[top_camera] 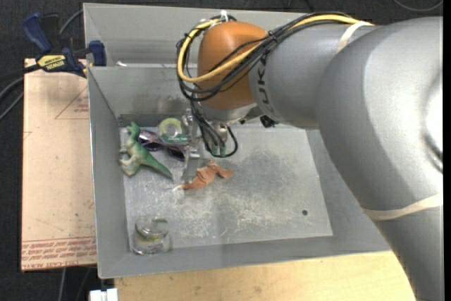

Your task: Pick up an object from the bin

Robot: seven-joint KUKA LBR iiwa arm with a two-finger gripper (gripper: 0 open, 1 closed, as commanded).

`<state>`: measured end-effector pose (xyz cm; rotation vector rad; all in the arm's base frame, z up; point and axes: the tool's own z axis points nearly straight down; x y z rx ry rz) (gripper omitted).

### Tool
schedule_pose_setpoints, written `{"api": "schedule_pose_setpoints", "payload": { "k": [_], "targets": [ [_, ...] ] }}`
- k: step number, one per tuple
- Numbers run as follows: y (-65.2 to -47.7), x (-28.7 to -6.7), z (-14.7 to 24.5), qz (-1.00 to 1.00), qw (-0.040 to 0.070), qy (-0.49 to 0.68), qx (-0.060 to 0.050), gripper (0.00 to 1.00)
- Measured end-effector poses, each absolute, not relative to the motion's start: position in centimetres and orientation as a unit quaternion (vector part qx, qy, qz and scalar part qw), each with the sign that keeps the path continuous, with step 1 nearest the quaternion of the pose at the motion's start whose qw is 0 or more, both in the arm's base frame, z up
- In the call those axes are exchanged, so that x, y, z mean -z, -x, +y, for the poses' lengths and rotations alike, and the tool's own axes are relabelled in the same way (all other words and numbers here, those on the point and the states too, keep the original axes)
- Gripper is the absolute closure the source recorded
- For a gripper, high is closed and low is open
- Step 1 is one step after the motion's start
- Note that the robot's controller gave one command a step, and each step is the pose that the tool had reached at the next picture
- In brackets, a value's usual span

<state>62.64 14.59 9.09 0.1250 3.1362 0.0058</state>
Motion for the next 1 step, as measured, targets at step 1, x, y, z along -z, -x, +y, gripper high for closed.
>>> {"api": "schedule_pose_setpoints", "payload": {
  "k": [1],
  "targets": [
    [-56.23,-7.05,10.22,0.999,0.000,0.038,-0.001,0.00]
  ]
}}
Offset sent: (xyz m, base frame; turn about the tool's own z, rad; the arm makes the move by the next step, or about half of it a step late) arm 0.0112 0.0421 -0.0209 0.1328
